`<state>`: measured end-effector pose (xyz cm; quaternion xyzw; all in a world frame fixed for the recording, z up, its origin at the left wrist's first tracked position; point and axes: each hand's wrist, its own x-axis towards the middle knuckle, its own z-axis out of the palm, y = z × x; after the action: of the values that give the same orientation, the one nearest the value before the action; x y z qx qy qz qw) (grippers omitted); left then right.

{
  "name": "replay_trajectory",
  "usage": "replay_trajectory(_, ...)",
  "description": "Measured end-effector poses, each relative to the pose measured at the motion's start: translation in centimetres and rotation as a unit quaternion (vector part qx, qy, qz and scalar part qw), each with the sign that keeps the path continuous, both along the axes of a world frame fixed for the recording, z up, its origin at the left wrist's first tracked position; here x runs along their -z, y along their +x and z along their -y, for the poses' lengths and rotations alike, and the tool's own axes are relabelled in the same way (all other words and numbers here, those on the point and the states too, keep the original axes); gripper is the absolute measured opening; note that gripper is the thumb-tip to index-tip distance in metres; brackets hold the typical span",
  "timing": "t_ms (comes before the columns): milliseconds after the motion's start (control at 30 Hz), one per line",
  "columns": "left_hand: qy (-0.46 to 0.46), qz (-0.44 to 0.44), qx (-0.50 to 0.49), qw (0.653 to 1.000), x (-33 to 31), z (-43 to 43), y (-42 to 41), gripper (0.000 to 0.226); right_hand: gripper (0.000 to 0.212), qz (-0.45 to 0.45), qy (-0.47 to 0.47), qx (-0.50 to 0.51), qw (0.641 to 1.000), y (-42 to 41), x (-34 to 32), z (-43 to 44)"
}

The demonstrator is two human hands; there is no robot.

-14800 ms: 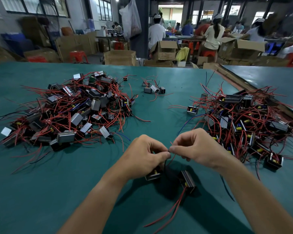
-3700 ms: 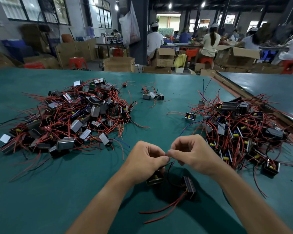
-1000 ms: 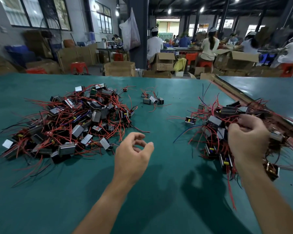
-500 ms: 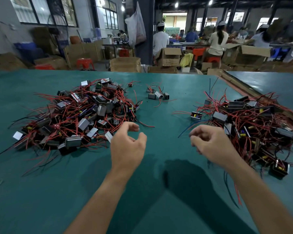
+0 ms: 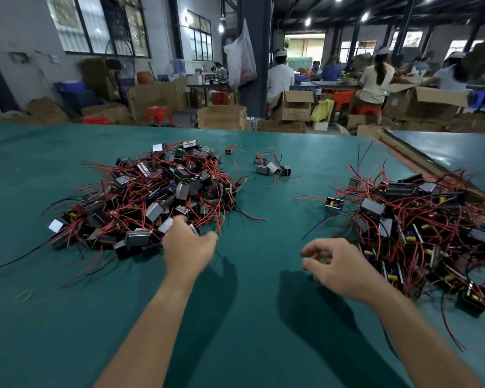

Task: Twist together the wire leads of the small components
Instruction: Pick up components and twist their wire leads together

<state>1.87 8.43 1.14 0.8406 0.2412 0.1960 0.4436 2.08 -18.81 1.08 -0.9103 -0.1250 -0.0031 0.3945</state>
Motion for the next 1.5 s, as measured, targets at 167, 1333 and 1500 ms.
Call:
replay_trajectory(167, 0.113, -0.057, 0.085, 0.988, 0.5, 1.7, -0.6, 0.032, 0.006, -0.003, -0.016, -0.027, 1.000, -0.4, -0.2, -0.4)
replay_trajectory(1333, 0.334, -0.256, 0.040, 0.906, -2.9, -7.7, -1.6, 0.030, 0.042, 0.064, -0.122, -0.115, 0.984, -1.5, 0.8, -2.7)
replay_trajectory(1500, 0.270, -0.122, 0.094, 0.950, -3.2, -6.3, -2.6, 0.031, 0.023, 0.068, -0.114, -0.078, 0.988, -1.3, 1.0, -2.6)
